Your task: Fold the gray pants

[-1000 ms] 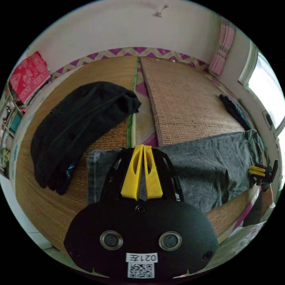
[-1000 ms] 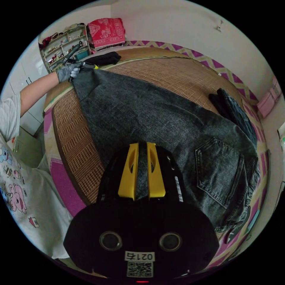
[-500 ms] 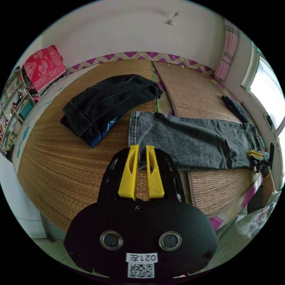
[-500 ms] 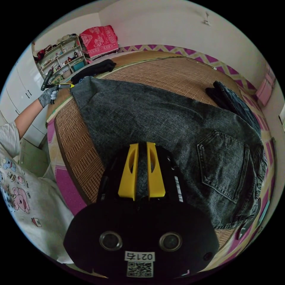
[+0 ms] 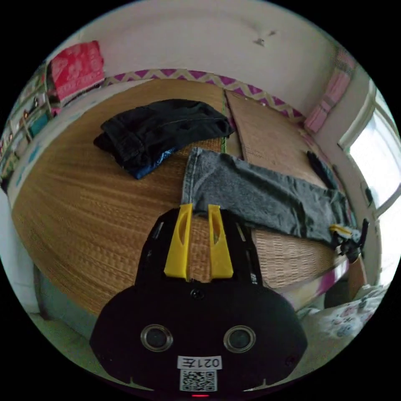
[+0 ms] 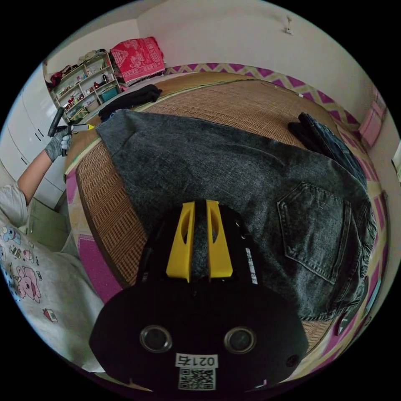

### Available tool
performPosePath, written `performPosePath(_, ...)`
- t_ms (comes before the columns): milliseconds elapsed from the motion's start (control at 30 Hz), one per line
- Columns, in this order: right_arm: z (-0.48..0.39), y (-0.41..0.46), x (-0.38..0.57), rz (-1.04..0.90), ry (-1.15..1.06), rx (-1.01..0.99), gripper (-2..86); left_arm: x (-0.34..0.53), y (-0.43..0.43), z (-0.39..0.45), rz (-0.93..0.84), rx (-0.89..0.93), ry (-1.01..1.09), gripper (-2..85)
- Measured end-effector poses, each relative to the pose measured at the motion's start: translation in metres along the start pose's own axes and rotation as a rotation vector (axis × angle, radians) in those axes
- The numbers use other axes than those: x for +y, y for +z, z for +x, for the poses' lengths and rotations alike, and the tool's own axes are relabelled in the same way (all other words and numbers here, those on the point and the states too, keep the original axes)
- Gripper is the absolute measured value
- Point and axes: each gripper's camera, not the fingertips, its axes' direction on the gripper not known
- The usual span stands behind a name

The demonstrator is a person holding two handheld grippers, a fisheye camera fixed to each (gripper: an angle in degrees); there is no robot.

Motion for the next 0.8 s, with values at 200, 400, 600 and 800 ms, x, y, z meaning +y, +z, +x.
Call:
performPosePath(200,0.006,-0.007,0.006,0.001,0.008,0.002,5.5,0.028,0.013,-0.061,0.039,0.227,-0.430,8.8)
performPosePath(400,0.011,-0.016,0.014,0.002,0.007,0.025,5.5,0.023,0.017,-0.072,0.072,0.246,-0.511,9.0)
performPosePath(600,0.025,-0.027,0.024,0.003,0.015,0.018,5.5,0.028,0.026,-0.072,0.115,0.255,-0.543,7.6)
performPosePath(800,0.042,-0.040,0.036,0.004,0.018,0.011,5.5,0.054,0.038,-0.065,0.191,0.393,-0.559,0.5)
